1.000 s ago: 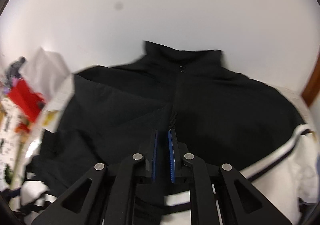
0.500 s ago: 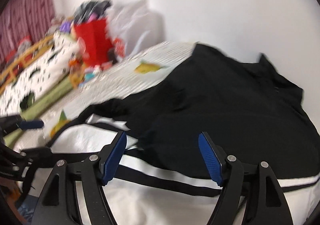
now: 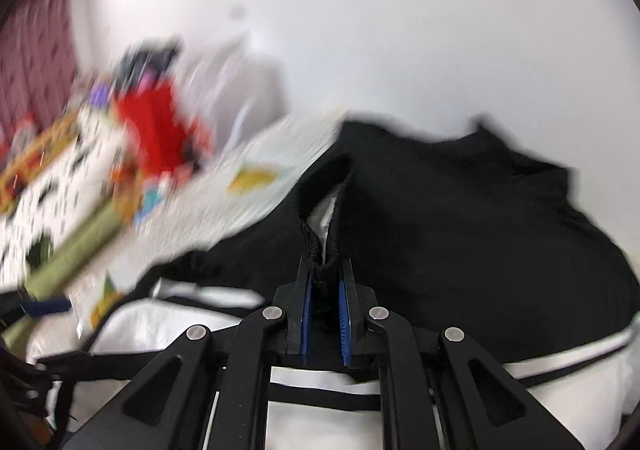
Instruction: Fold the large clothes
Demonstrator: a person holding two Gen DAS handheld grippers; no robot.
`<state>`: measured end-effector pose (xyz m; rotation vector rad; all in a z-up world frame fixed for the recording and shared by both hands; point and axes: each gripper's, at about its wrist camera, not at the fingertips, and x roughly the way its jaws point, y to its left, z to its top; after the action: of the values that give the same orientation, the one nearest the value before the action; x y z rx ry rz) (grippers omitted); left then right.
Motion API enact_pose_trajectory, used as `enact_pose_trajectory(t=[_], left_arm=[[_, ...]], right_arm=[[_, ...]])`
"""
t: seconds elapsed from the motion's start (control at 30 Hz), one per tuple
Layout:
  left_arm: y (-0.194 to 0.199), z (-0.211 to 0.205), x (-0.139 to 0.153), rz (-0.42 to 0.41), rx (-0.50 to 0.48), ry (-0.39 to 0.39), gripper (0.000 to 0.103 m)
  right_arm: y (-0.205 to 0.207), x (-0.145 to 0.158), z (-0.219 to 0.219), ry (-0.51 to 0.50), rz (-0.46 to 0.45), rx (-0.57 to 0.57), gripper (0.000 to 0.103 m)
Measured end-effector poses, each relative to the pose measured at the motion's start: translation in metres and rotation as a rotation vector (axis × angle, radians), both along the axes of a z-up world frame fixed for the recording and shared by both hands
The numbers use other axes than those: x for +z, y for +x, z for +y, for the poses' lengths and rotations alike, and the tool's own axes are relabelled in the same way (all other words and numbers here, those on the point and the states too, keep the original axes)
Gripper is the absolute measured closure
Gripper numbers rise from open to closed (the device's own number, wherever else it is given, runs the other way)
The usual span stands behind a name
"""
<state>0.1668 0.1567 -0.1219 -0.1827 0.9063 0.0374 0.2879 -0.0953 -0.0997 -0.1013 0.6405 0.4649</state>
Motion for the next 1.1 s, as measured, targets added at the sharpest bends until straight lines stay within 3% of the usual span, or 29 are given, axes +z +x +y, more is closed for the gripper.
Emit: enact_pose_trajectory(t=[0.23, 0.4, 0.5, 0.6, 0.77, 0.97, 1.1], left_arm=[[0.015, -0.021, 0.01, -0.012, -0.01, -0.019, 0.031], [0.023, -0.035, 0.011, 0.006, -0.015, -0.019, 0.031], [0.027, -0.043, 0.011, 0.016, -0.016, -0.003, 0.031], [0.03, -0.05, 0.012, 0.023, -0.021, 0.004, 0.031], [0.032, -0.064, 0.015, 0.025, -0.046, 0.02, 0.031], [0.029, -0.077, 0.023, 0.007, -0.077, 0.029, 0.031], [0.028, -0.081, 0.027, -0.001, -0.086, 0.027, 0.031]], right_arm=[[-0.006, 0.04, -0.166, 0.189, -0.079, -0.345, 0.092], [-0.008, 0.021, -0.252, 0.18, -0.052, -0.521, 0.09], [-0.007, -0.008, -0.294, 0.2, 0.033, -0.576, 0.083], [-0.008, -0.036, -0.317, 0.181, 0.112, -0.61, 0.067], [-0.028, -0.058, -0.332, 0.084, 0.121, -0.624, 0.064], [-0.061, -0.05, -0.331, -0.02, 0.073, -0.617, 0.056], [-0.107, -0.04, -0.351, -0.045, 0.035, -0.676, 0.036]])
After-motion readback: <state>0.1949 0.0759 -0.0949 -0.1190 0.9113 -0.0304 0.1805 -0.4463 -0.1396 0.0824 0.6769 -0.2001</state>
